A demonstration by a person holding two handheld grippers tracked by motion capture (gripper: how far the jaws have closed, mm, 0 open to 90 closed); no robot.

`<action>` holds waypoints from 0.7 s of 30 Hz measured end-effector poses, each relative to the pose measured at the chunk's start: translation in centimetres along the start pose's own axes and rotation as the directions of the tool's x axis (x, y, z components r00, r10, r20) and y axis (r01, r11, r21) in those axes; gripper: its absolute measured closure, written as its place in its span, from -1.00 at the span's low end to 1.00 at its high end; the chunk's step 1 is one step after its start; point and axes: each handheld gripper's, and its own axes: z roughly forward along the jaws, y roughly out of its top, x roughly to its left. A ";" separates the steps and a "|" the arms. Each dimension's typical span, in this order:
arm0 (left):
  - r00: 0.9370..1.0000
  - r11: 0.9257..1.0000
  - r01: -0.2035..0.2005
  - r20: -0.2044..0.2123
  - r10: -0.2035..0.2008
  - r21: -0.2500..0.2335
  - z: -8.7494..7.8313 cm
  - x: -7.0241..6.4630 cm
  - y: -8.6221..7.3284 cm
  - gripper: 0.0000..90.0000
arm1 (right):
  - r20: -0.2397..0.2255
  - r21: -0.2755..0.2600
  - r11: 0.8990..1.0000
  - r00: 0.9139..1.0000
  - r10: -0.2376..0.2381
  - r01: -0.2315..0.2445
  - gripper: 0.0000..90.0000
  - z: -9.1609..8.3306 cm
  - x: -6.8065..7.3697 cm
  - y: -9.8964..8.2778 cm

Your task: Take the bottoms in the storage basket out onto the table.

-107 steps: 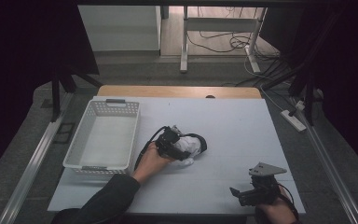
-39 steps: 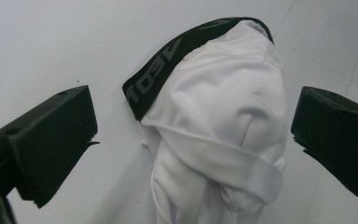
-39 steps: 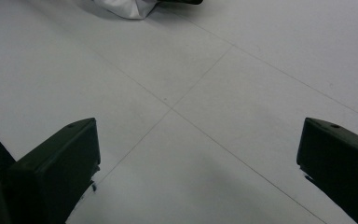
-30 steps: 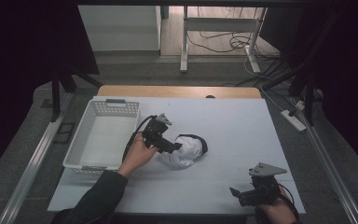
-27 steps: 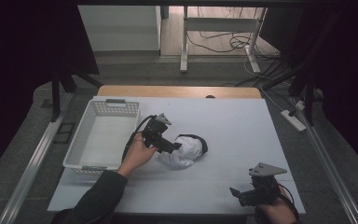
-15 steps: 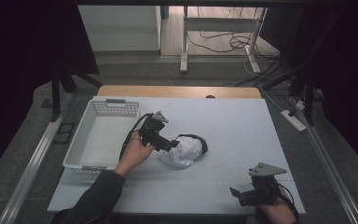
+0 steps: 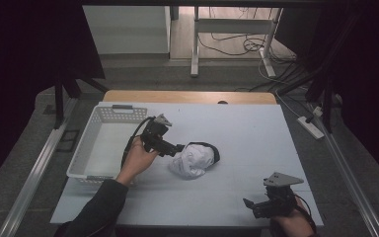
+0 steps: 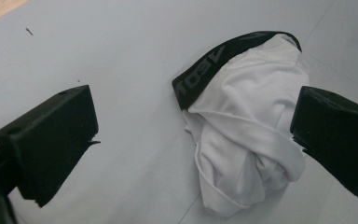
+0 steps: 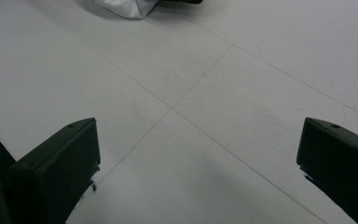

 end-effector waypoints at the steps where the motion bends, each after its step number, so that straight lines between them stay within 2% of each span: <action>1: 1.000 1.000 0.003 -0.001 -0.003 -0.003 -0.1 0.0 0.0 -0.99 | 0.000 0.000 1.000 1.000 0.000 0.000 -1.00 0.0 0.0 0.0; 21: 0.998 0.999 0.041 -0.036 -0.042 -0.025 -2.2 1.7 -1.0 -0.99 | -0.001 0.000 1.000 1.000 0.002 -0.002 -1.00 0.0 0.0 0.0</action>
